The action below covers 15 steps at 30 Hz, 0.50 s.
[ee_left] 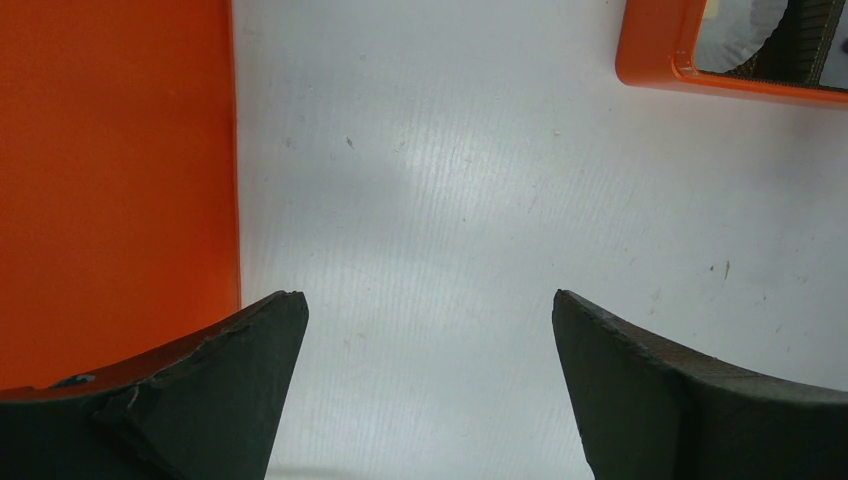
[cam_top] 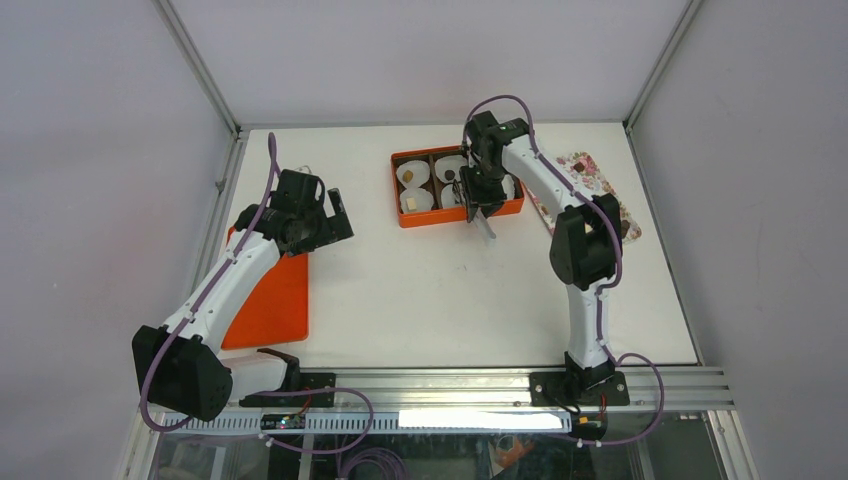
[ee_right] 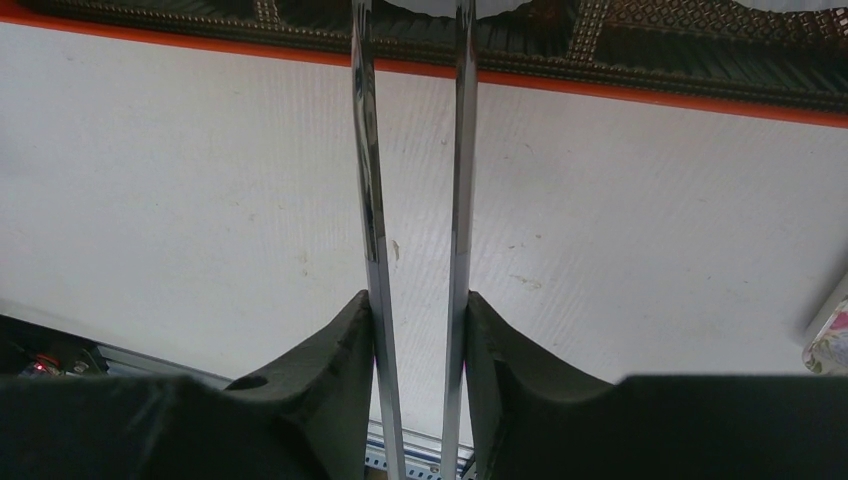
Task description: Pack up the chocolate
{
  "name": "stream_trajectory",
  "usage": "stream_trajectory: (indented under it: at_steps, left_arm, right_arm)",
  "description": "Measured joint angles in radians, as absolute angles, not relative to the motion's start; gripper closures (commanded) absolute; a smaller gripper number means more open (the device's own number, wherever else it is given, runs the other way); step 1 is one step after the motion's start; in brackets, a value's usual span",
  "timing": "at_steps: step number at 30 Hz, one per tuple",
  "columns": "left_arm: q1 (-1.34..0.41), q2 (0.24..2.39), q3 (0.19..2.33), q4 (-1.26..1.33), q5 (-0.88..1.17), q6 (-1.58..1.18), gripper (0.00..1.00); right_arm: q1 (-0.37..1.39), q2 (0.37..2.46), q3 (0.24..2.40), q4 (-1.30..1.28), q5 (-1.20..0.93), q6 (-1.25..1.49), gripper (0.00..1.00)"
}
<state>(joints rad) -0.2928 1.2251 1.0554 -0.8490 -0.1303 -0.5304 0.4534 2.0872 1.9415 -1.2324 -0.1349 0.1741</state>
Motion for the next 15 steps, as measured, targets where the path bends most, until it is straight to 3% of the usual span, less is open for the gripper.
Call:
stream_trajectory:
  at_steps: [15]
  left_arm:
    - [-0.293,1.223,1.055,-0.849,-0.131,-0.53,0.01]
  right_arm:
    - [0.453,2.09,1.962,-1.244,-0.109,0.174,0.62]
